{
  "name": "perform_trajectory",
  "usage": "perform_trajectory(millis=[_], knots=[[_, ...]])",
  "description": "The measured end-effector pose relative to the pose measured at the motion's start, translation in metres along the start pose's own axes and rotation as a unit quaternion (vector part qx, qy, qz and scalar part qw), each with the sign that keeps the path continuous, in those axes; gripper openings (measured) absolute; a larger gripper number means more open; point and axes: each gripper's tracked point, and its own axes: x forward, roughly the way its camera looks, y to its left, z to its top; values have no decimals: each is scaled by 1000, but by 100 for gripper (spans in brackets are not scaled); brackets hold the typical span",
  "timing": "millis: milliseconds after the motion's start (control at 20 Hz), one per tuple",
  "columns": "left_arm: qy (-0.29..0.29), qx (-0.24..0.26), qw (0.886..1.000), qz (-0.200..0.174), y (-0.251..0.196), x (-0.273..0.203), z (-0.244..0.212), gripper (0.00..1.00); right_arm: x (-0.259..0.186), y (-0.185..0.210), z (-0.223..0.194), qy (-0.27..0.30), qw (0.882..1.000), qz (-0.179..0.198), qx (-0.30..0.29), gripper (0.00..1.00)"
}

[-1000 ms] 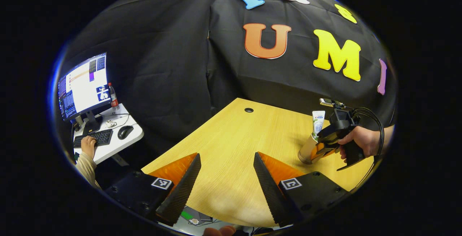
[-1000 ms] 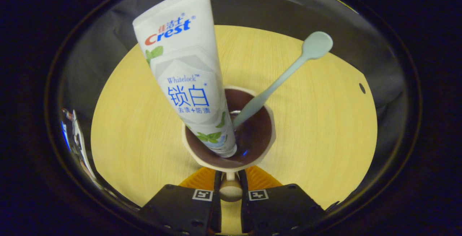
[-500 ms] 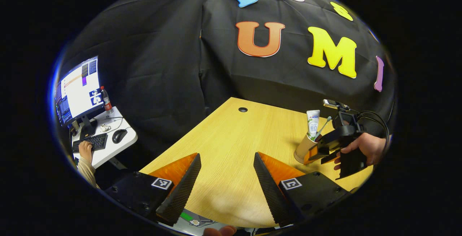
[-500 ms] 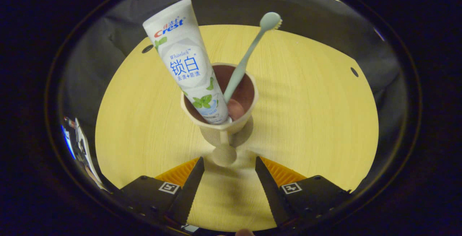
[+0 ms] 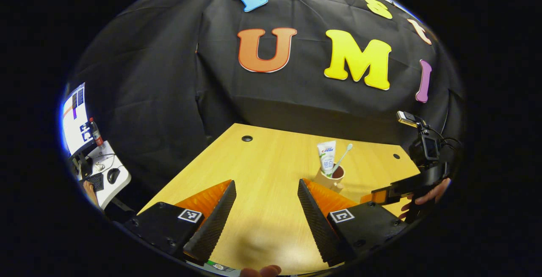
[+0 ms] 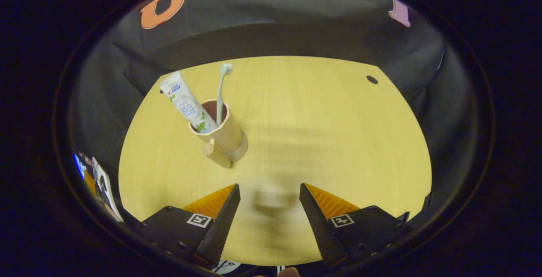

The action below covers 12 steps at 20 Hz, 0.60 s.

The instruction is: Put the toothbrush and toothpaste on the desktop into the cup, then pick up the cup and place it on the coaster on the desktop.

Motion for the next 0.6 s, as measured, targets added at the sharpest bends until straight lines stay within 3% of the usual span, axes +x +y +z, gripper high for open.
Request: perform_trajectory(millis=[200,300,450,600], knots=[[-26,9,999,-28,-38,-1,35,93,-54,-40,38,-88,996,-13,-2,86],[-40,9,998,-45,-59,-4,55,93,-93,-54,66,-152,988,-11,-9,86],[-60,15,997,-55,-80,-13,82,93,-164,-64,116,-267,963,-13,-22,86],[-75,12,995,-71,-103,-24,97,93,-215,-61,139,-349,937,-10,-25,86]])
